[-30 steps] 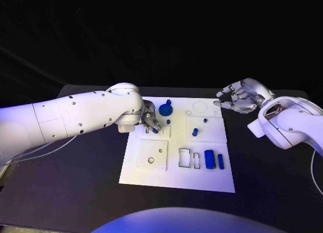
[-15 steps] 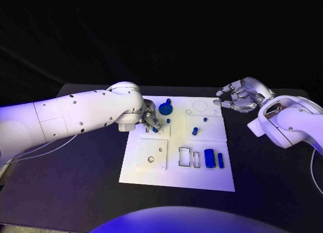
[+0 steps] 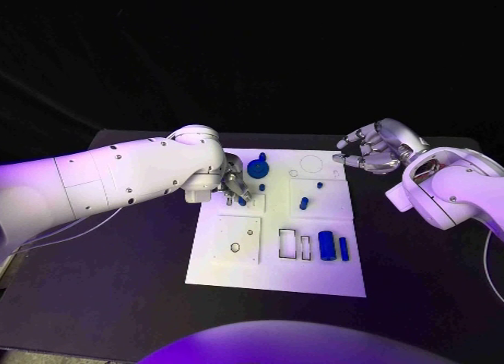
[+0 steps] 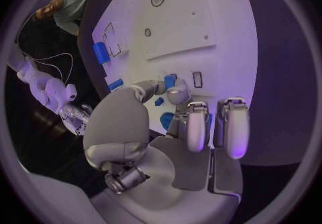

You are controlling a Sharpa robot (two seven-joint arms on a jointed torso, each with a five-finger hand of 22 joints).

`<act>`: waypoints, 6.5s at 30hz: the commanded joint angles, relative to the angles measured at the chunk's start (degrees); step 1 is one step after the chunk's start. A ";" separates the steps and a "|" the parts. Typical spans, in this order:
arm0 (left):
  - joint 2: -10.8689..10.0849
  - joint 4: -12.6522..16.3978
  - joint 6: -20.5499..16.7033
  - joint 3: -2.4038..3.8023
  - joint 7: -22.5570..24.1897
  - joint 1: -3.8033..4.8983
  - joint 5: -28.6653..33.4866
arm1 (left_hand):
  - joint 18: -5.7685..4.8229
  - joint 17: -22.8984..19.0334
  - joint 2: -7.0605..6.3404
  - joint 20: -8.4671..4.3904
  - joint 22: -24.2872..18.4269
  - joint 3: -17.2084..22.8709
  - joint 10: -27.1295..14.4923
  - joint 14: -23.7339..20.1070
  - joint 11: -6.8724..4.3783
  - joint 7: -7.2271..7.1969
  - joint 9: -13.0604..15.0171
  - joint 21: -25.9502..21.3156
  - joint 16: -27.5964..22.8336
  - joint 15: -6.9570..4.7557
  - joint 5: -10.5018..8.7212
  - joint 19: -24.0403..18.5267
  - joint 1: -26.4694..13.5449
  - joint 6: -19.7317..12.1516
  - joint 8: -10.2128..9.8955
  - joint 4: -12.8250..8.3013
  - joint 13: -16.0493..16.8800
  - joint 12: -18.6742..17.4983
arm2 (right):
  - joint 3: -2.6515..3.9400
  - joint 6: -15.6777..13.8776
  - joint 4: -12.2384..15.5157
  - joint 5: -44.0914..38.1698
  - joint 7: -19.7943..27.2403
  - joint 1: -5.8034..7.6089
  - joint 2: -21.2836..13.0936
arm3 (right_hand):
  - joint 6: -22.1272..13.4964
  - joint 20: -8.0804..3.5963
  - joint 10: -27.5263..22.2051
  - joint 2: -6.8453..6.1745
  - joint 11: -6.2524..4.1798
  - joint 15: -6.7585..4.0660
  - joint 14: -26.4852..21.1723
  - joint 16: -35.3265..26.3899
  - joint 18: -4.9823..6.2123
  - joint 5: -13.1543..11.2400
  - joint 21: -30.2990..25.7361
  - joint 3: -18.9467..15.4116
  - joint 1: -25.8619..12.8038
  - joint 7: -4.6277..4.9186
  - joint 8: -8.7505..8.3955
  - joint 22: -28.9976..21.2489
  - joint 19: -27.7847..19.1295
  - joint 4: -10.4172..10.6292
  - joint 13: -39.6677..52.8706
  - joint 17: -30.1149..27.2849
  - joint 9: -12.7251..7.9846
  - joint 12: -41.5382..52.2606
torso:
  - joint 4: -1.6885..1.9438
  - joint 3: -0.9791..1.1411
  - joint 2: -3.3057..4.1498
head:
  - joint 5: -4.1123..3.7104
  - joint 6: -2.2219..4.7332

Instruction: Assemble the parts on the task board

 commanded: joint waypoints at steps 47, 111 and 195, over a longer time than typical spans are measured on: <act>0.91 -1.90 3.25 -0.40 -0.40 -0.49 0.89 | -0.95 15.06 -1.76 -0.91 12.76 -1.70 0.30 5.96 -0.63 -2.69 -1.25 0.31 0.20 -0.70 -10.02 4.07 -5.86 2.84 -0.60 -1.09 -0.26 0.32 | 0.00 0.79 0.03 -0.37 0.10 -0.04 -0.10 | 0.27 0.05 -0.36 -0.36 -0.23 -0.21 5.23 -0.48 0.42 -1.04 -0.74 -0.18 -0.35 -0.03 0.40 -0.34 -0.42 0.29 -0.27 12.06 0.31 -0.37 | 0.03 -0.01 -0.05 | -0.28 -0.28; -0.68 -9.14 0.35 4.41 0.97 3.19 0.16 | -0.59 14.17 -2.61 1.62 11.91 -16.48 -3.34 5.75 2.17 1.04 -11.47 -0.92 -0.36 1.99 -16.44 3.20 0.05 -4.05 -12.50 8.10 -2.74 -0.68 | -0.01 0.26 -1.23 -0.49 -0.19 -0.23 0.31 | -0.02 0.04 -0.56 -0.31 -0.23 -0.22 5.14 -0.64 0.49 -0.83 -1.20 -1.05 -1.83 -0.04 0.42 -0.55 -0.50 0.42 -0.65 11.68 0.58 -0.67 | -0.03 -0.08 0.15 | 0.15 2.53; 3.37 -16.83 1.68 1.96 3.73 2.34 9.84 | -0.67 14.79 2.30 0.43 12.50 5.63 -1.94 5.90 0.65 -1.09 -5.44 -0.90 0.04 0.68 -25.93 3.51 9.41 -2.27 -0.82 -0.38 -3.60 0.26 | -0.01 0.77 -1.87 -0.58 -0.66 -0.27 0.90 | -0.04 0.02 -0.57 0.17 -0.27 -0.25 5.13 -0.68 0.52 -0.49 -1.42 -1.07 -1.90 -0.07 0.51 -0.62 -0.50 0.35 -0.72 11.59 0.78 -0.73 | -0.04 -0.08 0.10 | 0.17 1.20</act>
